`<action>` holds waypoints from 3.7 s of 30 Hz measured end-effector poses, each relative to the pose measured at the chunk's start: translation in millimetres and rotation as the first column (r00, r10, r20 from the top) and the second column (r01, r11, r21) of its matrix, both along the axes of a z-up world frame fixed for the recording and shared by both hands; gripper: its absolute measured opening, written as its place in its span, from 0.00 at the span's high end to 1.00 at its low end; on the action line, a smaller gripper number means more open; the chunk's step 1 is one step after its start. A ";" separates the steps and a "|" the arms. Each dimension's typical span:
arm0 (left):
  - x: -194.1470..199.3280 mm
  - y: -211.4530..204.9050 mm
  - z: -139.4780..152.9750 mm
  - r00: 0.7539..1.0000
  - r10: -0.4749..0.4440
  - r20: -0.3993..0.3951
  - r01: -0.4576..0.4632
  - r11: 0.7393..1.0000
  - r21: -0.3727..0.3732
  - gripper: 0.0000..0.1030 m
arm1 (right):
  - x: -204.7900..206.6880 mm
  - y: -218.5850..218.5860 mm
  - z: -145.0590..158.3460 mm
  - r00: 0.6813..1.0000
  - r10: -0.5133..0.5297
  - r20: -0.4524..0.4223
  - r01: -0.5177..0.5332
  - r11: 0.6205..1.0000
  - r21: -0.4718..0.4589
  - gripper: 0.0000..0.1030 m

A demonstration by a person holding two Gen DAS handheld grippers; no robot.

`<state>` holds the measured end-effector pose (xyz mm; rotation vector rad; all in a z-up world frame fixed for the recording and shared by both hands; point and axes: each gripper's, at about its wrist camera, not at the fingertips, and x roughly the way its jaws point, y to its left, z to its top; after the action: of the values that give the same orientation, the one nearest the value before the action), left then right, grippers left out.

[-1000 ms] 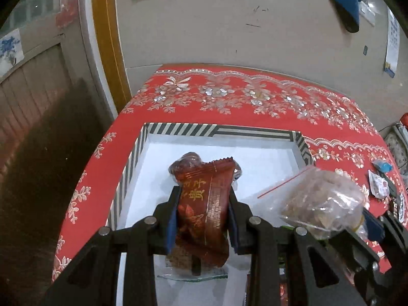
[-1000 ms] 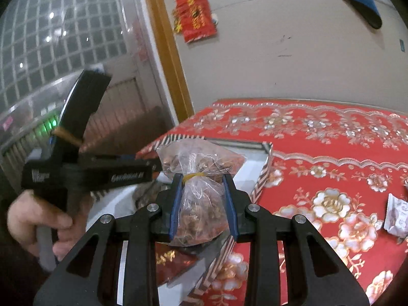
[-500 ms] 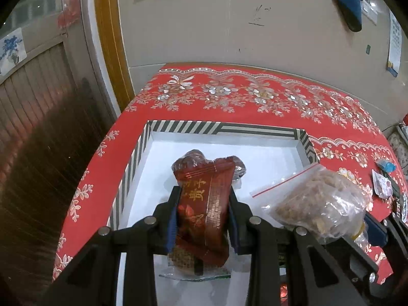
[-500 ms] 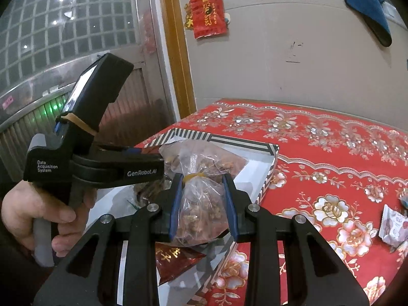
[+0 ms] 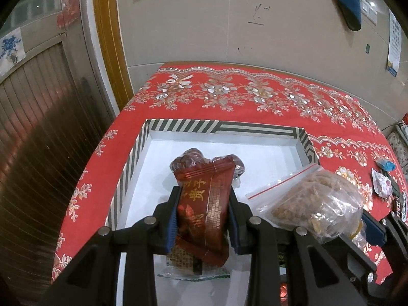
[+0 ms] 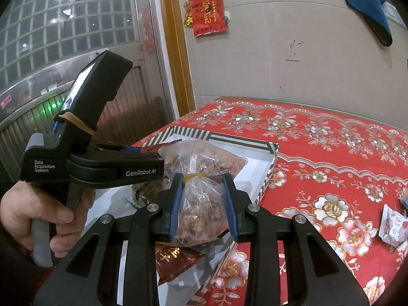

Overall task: Organize snacks
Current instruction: 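Carry the brown candy and nuts bag into the white tray and release both, then grasp the pink cartoon pastry bag with the left tool while the right tool grasps the silver packet, then carry the pastry bag and silver packet into the white tray and release both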

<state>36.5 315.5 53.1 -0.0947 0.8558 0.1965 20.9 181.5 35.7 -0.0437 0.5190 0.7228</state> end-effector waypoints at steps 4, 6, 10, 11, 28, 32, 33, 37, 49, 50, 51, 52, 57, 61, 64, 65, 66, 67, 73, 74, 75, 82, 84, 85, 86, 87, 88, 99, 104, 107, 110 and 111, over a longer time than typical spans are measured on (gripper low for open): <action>0.1 -0.7 -0.5 1.000 -0.001 -0.001 0.001 1.000 0.001 0.66 | -0.2 0.3 0.0 1.000 -0.001 -0.001 0.001 1.000 -0.001 0.71; 0.1 -0.4 -0.6 1.000 0.000 -0.001 0.000 1.000 0.001 0.66 | -0.5 0.4 0.0 1.000 0.000 0.001 0.000 1.000 -0.001 0.71; 0.1 -0.5 -1.0 1.000 0.000 -0.001 0.000 1.000 0.000 0.65 | 0.0 1.1 0.0 1.000 -0.002 0.004 0.002 1.000 -0.004 0.71; 0.1 -0.4 -1.0 1.000 0.000 -0.001 0.000 1.000 -0.001 0.65 | 0.2 1.0 -0.1 1.000 -0.001 0.004 0.001 1.000 -0.004 0.71; 0.2 1.2 -0.5 1.000 0.023 0.005 -0.023 1.000 0.014 0.42 | 0.8 -1.8 0.0 1.000 -0.010 0.005 0.010 1.000 -0.006 0.69; -0.9 0.9 1.3 1.000 0.022 0.016 -0.022 1.000 0.017 0.34 | 0.0 -2.7 -0.2 1.000 -0.003 0.013 0.003 1.000 -0.007 0.69; -0.6 0.7 1.2 1.000 0.020 0.015 -0.020 1.000 0.018 0.34 | -0.6 -2.1 -0.3 1.000 -0.002 0.015 0.002 1.000 -0.009 0.69; -0.4 1.0 1.1 1.000 0.018 0.015 -0.018 1.000 0.016 0.33 | -0.9 -2.0 -0.4 1.000 -0.003 0.015 0.003 1.000 -0.008 0.69; -12.7 -6.5 26.0 0.991 -0.013 0.135 0.017 0.999 -0.031 0.30 | -4.5 -47.5 11.7 0.993 -0.107 0.047 0.104 0.993 0.054 0.69; -13.7 -11.7 29.0 0.990 -0.019 0.143 0.023 0.999 -0.028 0.28 | -5.4 -62.4 13.9 0.990 -0.132 0.049 0.129 0.990 0.061 0.69; -14.9 -19.9 32.1 0.988 -0.031 0.148 0.034 0.999 -0.019 0.27 | -6.2 -73.7 15.1 0.988 -0.149 0.051 0.146 0.987 0.064 0.69; -16.1 -31.0 35.0 0.987 -0.056 0.150 0.059 0.998 -0.014 0.26 | -6.6 -88.3 16.1 0.984 -0.171 0.053 0.167 0.984 0.064 0.64; -21.8 -99.1 46.3 0.966 -0.207 0.152 0.211 0.977 -0.009 0.14 | -9.7 -176.7 16.4 0.942 -0.323 0.088 0.319 0.946 0.057 0.35; -19.8 -170.6 45.4 0.928 -0.352 0.127 0.350 0.936 0.033 0.04 | -11.6 -262.1 11.2 0.881 -0.467 0.071 0.465 0.884 0.044 0.35; -6.3 -217.6 34.3 0.906 -0.417 0.076 0.414 0.909 0.051 0.03 | -4.7 -322.8 2.6 0.842 -0.539 -0.027 0.540 0.840 0.053 0.35; -0.3 -231.6 28.1 0.901 -0.431 0.051 0.430 0.902 0.044 0.03 | 0.8 -339.9 -2.0 0.827 -0.557 -0.084 0.562 0.825 0.057 0.35; 7.1 -246.5 19.5 0.894 -0.448 0.020 0.447 0.894 0.036 0.03 | 8.2 -352.6 -7.2 0.826 -0.545 -0.146 0.557 0.828 0.065 0.35; 13.1 -259.2 13.0 0.888 -0.461 -0.003 0.460 0.887 0.036 0.03 | 16.0 -357.8 -12.6 0.828 -0.523 -0.201 0.544 0.837 0.064 0.35; 38.9 -305.2 -12.9 0.880 -0.472 -0.062 0.475 0.878 0.056 0.03 | 39.4 -350.1 -25.0 0.815 -0.507 -0.280 0.517 0.855 -0.043 0.35; 42.1 -308.8 -15.6 0.876 -0.478 -0.066 0.481 0.875 0.046 0.03 | 40.0 -347.4 -25.1 0.815 -0.512 -0.271 0.515 0.855 -0.064 0.35; 45.3 -313.1 -19.6 0.876 -0.476 -0.075 0.479 0.877 0.043 0.03 | 39.5 -345.4 -26.4 0.813 -0.519 -0.264 0.518 0.852 -0.080 0.35; 65.4 -328.4 -38.1 0.876 -0.470 -0.105 0.475 0.880 0.021 0.03 | 33.6 -345.6 -28.6 0.790 -0.551 -0.268 0.544 0.832 -0.108 0.35; 68.4 -331.0 -43.2 0.874 -0.472 -0.112 0.476 0.879 0.009 0.03 | 34.2 -345.0 -29.1 0.788 -0.555 -0.268 0.545 0.830 -0.117 0.35; 69.1 -331.5 -45.6 0.874 -0.473 -0.114 0.477 0.879 0.006 0.03 | 34.7 -345.0 -29.5 0.783 -0.560 -0.269 0.548 0.827 -0.126 0.35; 69.1 -330.6 -46.7 0.875 -0.474 -0.101 0.476 0.879 -0.001 0.02 | 36.3 -346.0 -31.3 0.775 -0.567 -0.279 0.552 0.823 -0.136 0.35; 69.8 -329.3 -47.8 0.876 -0.472 -0.099 0.474 0.881 -0.010 0.02 | 39.0 -346.6 -34.3 0.767 -0.568 -0.299 0.551 0.822 -0.147 0.35; 70.3 -327.7 -47.1 0.877 -0.471 -0.094 0.471 0.882 -0.021 0.04 | 43.3 -346.0 -37.1 0.760 -0.568 -0.316 0.549 0.821 -0.155 0.35; 63.7 -328.3 -42.1 0.877 -0.479 -0.040 0.480 0.877 0.001 0.40 | 43.8 -345.0 -38.4 0.750 -0.584 -0.312 0.556 0.811 -0.181 0.48; 64.1 -322.7 -40.2 0.879 -0.477 -0.018 0.477 0.879 -0.030 0.47 | 35.2 -348.0 -31.5 0.772 -0.567 -0.286 0.558 0.821 -0.122 0.48; 62.7 -315.9 -38.0 0.885 -0.466 0.005 0.465 0.884 -0.054 0.47 | 30.8 -348.9 -27.2 0.785 -0.558 -0.269 0.557 0.826 -0.087 0.48; 58.0 -307.6 -31.8 0.887 -0.461 0.034 0.462 0.882 -0.095 0.47 | 28.3 -351.0 -24.0 0.797 -0.545 -0.261 0.555 0.831 -0.042 0.48; 55.3 -305.3 -29.1 0.888 -0.457 0.041 0.459 0.883 -0.103 0.47 | 27.9 -351.2 -23.2 0.798 -0.544 -0.258 0.556 0.831 -0.034 0.48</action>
<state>91.8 10.1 24.0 0.0063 0.8500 -0.2983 48.8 -169.7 12.5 0.2412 0.7249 0.1594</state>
